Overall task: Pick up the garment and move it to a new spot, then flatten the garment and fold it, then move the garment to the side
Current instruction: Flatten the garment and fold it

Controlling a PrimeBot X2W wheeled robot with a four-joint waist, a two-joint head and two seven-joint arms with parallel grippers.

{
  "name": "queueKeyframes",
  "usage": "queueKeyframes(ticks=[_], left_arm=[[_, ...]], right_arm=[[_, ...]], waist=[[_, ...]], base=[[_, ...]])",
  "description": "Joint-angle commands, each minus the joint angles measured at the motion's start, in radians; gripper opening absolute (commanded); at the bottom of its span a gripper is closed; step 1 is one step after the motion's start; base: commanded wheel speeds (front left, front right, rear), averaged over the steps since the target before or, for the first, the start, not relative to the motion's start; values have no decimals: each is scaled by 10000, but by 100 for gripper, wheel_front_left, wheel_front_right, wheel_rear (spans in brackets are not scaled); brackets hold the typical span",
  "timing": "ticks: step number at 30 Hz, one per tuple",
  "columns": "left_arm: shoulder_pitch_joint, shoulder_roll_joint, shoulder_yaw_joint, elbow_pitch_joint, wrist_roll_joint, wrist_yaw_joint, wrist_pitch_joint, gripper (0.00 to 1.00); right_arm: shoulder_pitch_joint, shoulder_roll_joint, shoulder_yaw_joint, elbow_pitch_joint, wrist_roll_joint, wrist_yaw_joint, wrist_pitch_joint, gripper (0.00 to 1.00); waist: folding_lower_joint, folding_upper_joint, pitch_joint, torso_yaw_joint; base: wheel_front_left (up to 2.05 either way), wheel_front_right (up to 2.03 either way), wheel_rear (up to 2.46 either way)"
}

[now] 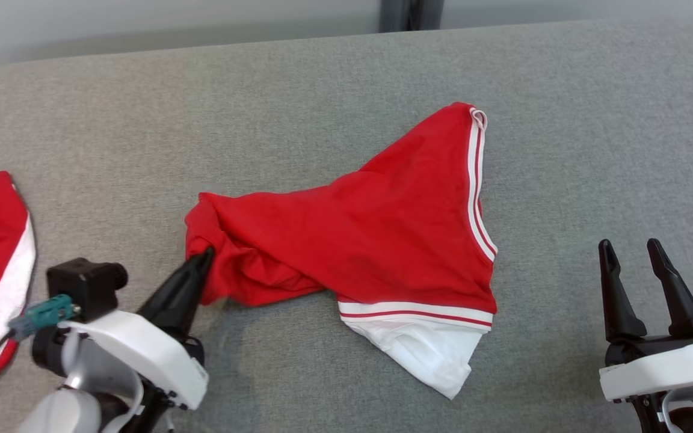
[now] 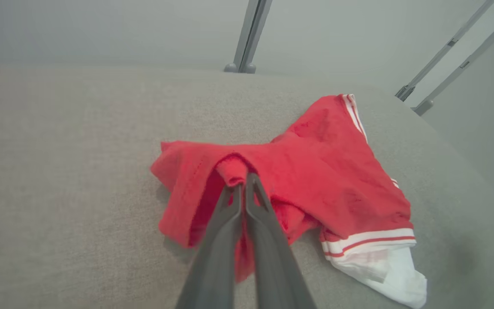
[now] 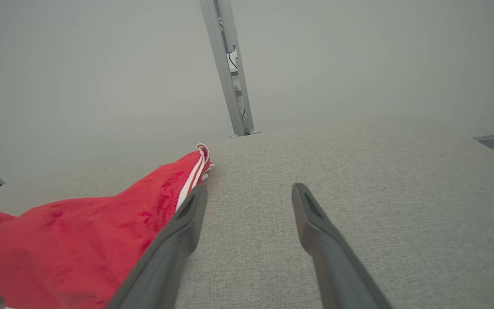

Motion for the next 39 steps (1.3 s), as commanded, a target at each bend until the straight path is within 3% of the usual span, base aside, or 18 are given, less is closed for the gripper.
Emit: queueKeyframes(ticks=[1,7,11,12,13,14,18,25,32,39], left_arm=[[-84,-265,-67,435,-133,-80,-120,0],[-760,-1177,113,3131,-449,-715,-1346,0],[-1002,-1377,186,4276,-522,-971,-1750,0],[-1060,-1412,214,4576,-523,-1026,-1857,5],[-1139,-1433,265,4839,-473,-1087,-2041,41],[-1218,-1477,308,5057,-408,-1126,-2232,100],[-1322,-1585,462,5608,-174,-1036,-3070,100],[-980,-1551,1053,5285,511,-353,-4476,100],[5,-1768,1842,3395,1738,295,-4717,100],[1341,-1803,1725,2398,2288,629,-4689,100]], right_arm=[[-107,-31,-14,49,39,1,-60,100],[-250,-21,37,193,80,1,-93,100],[-250,-45,-12,216,84,1,-96,100],[-242,-58,-32,215,81,1,-97,100],[-233,-69,-49,206,72,1,-95,100],[-235,-64,-74,182,54,1,-90,100],[-270,-64,-183,98,-53,1,-76,100],[-248,-109,-310,-172,-323,1,-141,100],[25,-52,-217,-521,-675,1,68,100],[492,-5,-126,-553,-824,1,194,100]], waist=[[0,0,126,-144],[0,0,269,-566],[0,0,282,-636],[0,0,290,-639],[0,0,300,-632],[0,0,307,-611],[0,0,265,-455],[0,0,-79,-106],[0,0,-669,185],[0,0,-1249,208]], base=[[0,0,0],[0,0,0],[0,0,0],[0,0,0],[0,0,0],[0,0,0],[0,0,0],[0,0,0],[0,0,0],[0,0,0]])
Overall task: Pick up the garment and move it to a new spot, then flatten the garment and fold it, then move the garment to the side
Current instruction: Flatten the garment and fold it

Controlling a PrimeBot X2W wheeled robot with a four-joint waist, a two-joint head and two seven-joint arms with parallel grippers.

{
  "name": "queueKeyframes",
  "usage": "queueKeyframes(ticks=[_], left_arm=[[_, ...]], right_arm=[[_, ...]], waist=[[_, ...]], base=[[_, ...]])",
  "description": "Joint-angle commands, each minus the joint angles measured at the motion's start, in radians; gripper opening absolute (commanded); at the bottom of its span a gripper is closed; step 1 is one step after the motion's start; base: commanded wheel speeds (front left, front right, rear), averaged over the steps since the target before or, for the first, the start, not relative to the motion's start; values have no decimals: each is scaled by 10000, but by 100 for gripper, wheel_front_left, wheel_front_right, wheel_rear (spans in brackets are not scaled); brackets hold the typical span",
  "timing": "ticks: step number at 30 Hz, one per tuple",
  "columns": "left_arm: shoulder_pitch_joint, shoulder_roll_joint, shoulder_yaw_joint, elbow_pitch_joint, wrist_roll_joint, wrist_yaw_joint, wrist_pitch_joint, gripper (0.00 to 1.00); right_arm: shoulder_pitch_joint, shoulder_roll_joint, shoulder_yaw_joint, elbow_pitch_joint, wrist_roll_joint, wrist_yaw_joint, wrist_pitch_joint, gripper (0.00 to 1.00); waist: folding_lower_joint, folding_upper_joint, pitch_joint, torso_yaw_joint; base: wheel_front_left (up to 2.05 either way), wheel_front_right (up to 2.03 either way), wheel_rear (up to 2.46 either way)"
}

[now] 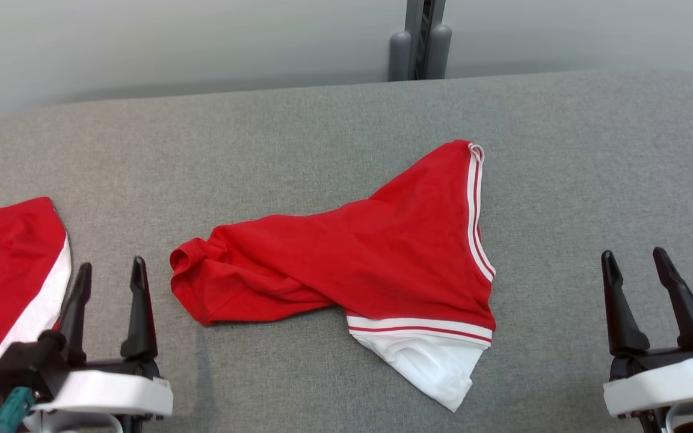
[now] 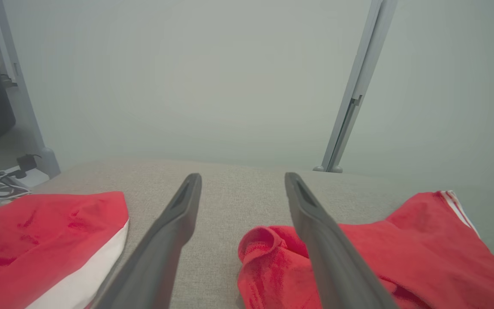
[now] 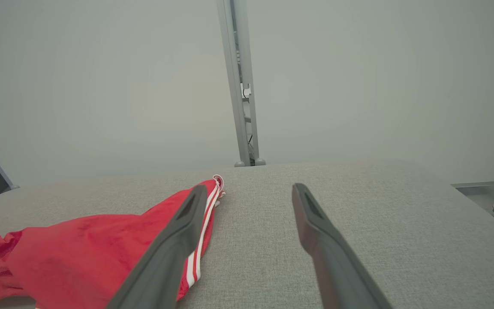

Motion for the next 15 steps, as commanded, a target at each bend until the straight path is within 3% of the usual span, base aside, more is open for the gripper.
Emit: queueKeyframes(ticks=[1,15], left_arm=[[255,51,-67,-144,56,86,46,100],[391,252,-439,-187,-123,18,891,100]], right_arm=[[209,-3,-14,-9,-51,1,42,100],[392,38,50,-315,110,1,288,100]], waist=[[0,-1,-229,8],[0,-1,-307,78]], base=[[0,0,0],[0,0,0]])
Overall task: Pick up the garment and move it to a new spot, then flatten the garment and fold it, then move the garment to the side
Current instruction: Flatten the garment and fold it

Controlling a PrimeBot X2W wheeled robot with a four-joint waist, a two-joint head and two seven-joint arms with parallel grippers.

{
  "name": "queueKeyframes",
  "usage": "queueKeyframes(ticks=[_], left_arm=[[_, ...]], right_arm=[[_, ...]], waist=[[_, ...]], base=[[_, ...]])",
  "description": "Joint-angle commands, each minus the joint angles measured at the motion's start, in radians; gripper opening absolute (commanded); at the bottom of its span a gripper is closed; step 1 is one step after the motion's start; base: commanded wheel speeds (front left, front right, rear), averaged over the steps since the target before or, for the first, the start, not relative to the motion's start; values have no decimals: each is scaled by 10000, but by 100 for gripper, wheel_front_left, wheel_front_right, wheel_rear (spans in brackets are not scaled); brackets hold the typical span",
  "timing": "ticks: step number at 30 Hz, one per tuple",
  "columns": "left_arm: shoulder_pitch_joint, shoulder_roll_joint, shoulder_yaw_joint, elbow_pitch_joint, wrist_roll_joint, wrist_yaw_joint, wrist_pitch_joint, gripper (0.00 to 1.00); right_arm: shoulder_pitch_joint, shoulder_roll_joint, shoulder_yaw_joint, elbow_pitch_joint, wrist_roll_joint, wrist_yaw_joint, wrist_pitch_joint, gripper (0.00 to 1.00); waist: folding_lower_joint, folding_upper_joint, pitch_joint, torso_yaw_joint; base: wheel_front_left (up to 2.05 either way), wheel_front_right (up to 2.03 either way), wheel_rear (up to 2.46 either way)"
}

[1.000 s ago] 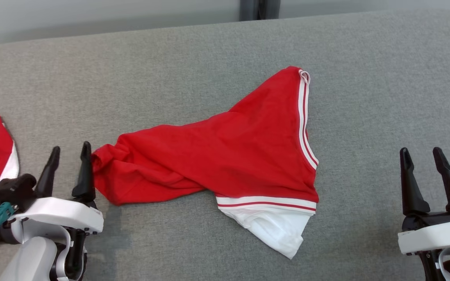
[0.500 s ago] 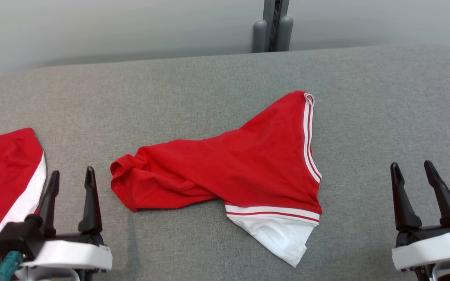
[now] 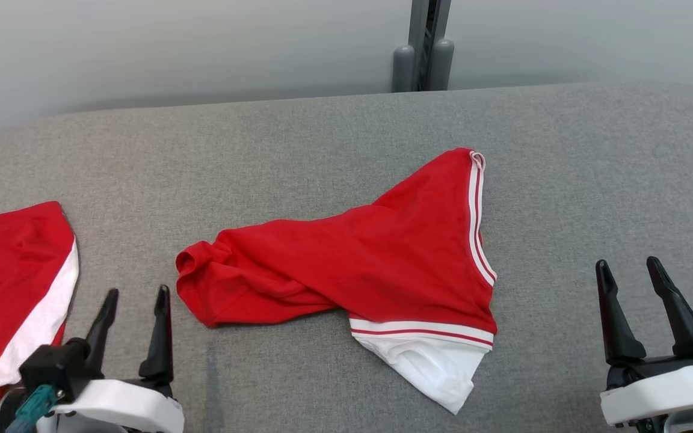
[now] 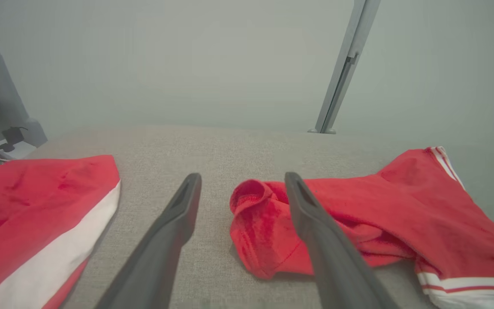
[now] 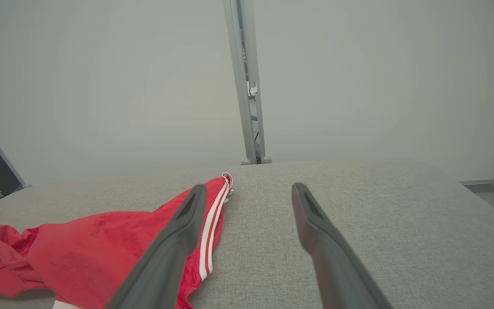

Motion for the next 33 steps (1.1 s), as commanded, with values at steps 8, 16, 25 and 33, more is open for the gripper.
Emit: queueKeyframes(ticks=[8,16,25,33], left_arm=[[-485,56,-658,1131,-1244,-1001,2103,100],[-1491,-38,-612,2522,-1864,-1916,2370,100],[-2272,-122,-634,3802,-2189,-2510,2477,0],[-2666,-179,-668,4054,-2088,-2640,2200,0]], right_arm=[[-216,-16,155,94,184,1,-54,100],[-401,-13,264,270,341,1,-162,100],[-378,-12,731,502,516,1,-11,100],[274,-405,3096,1018,1130,1,803,100]], waist=[[0,0,433,-183],[0,0,880,-444],[0,0,1216,-613],[0,0,1470,-408]], base=[[0,0,0],[0,0,0],[0,0,0],[0,0,0]])
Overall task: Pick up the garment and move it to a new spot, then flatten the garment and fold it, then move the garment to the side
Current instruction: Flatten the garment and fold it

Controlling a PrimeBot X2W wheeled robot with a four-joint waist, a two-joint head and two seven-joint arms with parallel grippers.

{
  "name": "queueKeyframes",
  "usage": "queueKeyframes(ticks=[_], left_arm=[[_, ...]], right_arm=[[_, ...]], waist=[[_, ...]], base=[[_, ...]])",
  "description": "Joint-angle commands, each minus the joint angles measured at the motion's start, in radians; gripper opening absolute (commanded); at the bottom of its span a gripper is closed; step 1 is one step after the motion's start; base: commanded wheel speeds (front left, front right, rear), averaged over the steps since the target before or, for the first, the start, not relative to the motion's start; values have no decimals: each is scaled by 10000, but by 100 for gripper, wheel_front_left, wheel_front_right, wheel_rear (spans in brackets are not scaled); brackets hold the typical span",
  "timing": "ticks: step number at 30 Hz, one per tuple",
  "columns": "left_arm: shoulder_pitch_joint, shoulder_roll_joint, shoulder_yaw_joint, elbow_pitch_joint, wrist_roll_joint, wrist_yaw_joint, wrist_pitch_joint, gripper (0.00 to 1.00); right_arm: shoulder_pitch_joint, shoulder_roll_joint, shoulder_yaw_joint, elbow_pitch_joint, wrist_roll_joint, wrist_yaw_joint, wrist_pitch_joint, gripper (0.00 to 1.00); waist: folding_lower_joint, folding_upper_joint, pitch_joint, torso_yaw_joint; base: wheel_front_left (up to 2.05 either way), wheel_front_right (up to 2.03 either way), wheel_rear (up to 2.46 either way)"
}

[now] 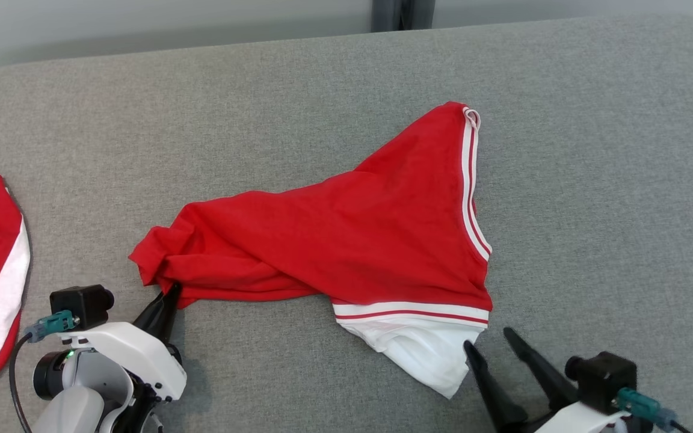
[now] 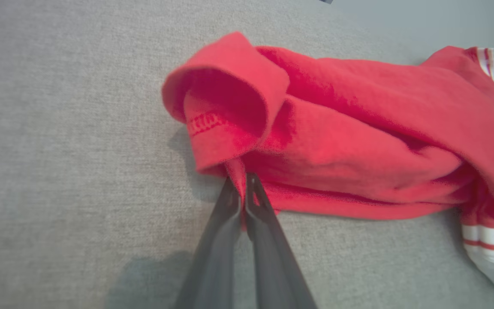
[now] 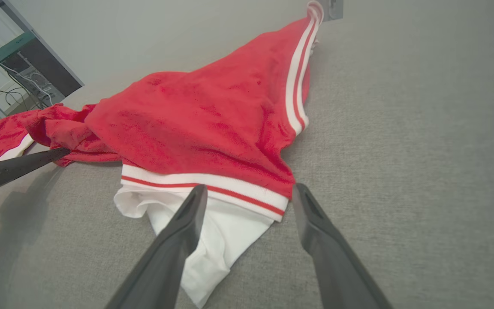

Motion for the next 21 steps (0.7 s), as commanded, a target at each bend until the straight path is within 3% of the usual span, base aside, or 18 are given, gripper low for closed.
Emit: queueKeyframes(ticks=[1,12,13,14,15,16,21], left_arm=[[-230,29,22,12,73,-43,-82,0],[-475,-31,-84,60,165,-67,-256,0],[-480,-34,-93,73,170,-58,-257,0],[-489,-46,-95,78,162,-51,-271,0],[-496,-57,-102,85,159,-47,-290,0],[-496,-64,-112,93,167,-39,-312,0],[-511,-63,-67,-15,200,-7,-545,0]], right_arm=[[115,-120,268,166,197,1,121,100],[-415,-291,1461,1388,633,1,325,100],[-438,-331,1530,1455,675,1,381,91],[-436,-364,1636,1531,732,1,462,45],[-467,-407,1644,1558,673,-1,446,31],[-482,-427,1627,1585,626,1,442,2],[-491,-459,1476,1203,617,1,306,0]], waist=[[0,0,74,92],[0,0,183,349],[0,0,179,363],[0,0,181,376],[0,0,187,388],[0,0,190,393],[0,0,176,355]], base=[[0,0,0],[0,0,0],[0,0,0],[0,0,0],[0,0,0],[0,0,0],[0,0,0]])
